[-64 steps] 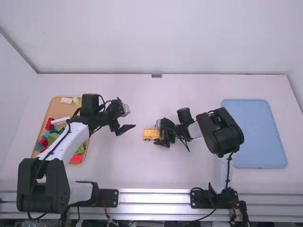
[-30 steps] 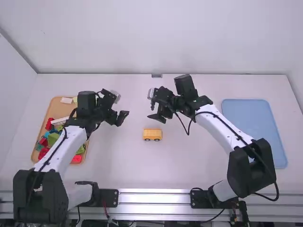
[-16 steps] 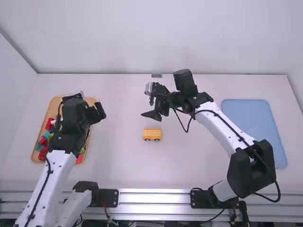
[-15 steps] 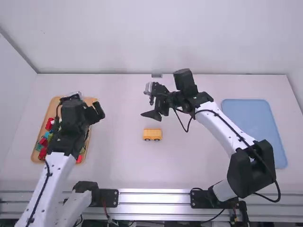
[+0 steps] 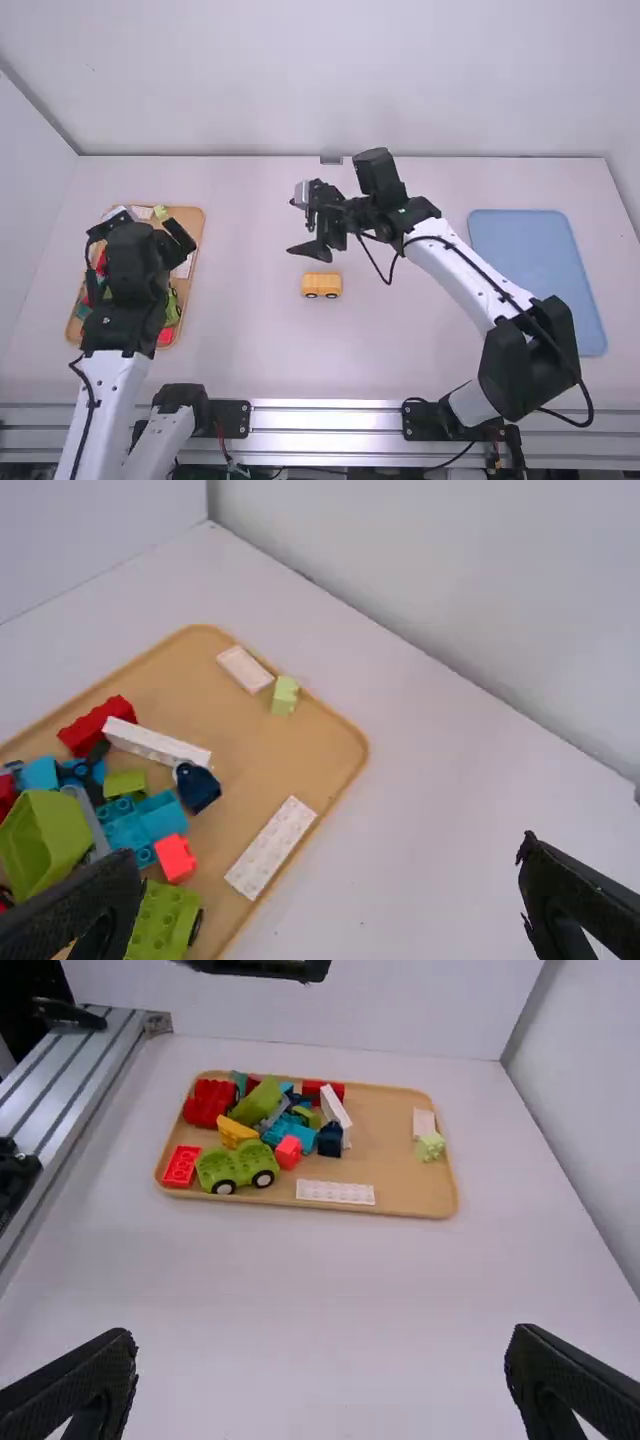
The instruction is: Assemble lego blocks to make yellow taxi
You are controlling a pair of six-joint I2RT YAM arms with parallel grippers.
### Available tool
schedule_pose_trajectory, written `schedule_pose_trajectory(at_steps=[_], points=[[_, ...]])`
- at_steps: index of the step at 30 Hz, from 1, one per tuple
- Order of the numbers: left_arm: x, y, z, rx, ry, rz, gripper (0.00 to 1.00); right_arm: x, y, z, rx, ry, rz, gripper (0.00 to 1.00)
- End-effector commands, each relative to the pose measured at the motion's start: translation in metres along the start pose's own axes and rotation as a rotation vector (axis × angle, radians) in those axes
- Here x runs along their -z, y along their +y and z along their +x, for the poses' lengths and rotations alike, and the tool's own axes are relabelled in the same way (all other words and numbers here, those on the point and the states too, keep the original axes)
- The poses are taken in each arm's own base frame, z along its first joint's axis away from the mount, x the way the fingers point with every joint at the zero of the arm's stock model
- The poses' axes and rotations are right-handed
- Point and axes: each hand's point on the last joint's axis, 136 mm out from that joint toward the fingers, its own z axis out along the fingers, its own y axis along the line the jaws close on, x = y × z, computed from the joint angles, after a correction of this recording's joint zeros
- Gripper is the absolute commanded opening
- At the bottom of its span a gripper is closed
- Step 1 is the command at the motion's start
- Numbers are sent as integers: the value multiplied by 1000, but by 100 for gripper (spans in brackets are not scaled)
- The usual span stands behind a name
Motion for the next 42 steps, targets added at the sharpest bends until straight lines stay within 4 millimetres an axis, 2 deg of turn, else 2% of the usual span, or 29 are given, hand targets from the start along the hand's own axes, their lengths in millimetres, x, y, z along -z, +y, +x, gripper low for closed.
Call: schedule_pose_trajectory(at_steps=[1, 2, 6, 11, 13, 17, 18, 19, 20, 22, 26, 29, 32, 34, 37, 38, 42], points=[[-1, 8, -7, 37, 6, -29, 99, 1, -8, -10, 31, 17, 47, 99], [-2, 19, -6, 84, 34, -87, 99, 0, -9, -9, 34, 29, 56, 99], [-5, 43, -8, 138, 99, -226, 99, 0, -11, -6, 34, 43, 71, 98], [-19, 52, -11, 125, 198, -315, 99, -1, -11, -5, 41, 45, 69, 98], [-29, 57, -6, 105, 279, -371, 99, 1, -14, -3, 38, 51, 80, 99], [-51, 59, -1, 78, 340, -397, 99, 3, -17, -2, 35, 53, 88, 99], [-51, 59, -1, 78, 340, -397, 99, 3, -17, -2, 35, 53, 88, 99], [-66, 50, 6, 29, 404, -312, 99, 3, -18, -1, 35, 55, 91, 98], [-71, 46, 11, 23, 439, -268, 99, 5, -20, 0, 33, 60, 100, 99], [-78, 52, 20, 55, 496, -239, 99, 6, -23, 3, 31, 70, 115, 99], [-84, 99, 33, 202, 560, -383, 99, 7, -23, 3, 30, 70, 114, 99], [-85, 127, 53, 264, 657, -450, 99, 7, -24, 2, 34, 68, 117, 99], [-92, 135, 65, 294, 706, -457, 99, 7, -24, 2, 35, 68, 117, 99], [-100, 134, 76, 335, 742, -450, 99, 7, -23, 2, 59, 65, 111, 99], [-101, 131, 85, 426, 765, -472, 99, 7, -24, 2, 60, 68, 115, 99], [-100, 134, 90, 502, 769, -520, 99, 7, -24, 2, 60, 70, 117, 99], [-95, 139, 98, 619, 747, -629, 99, 6, -24, 3, 58, 71, 116, 99]])
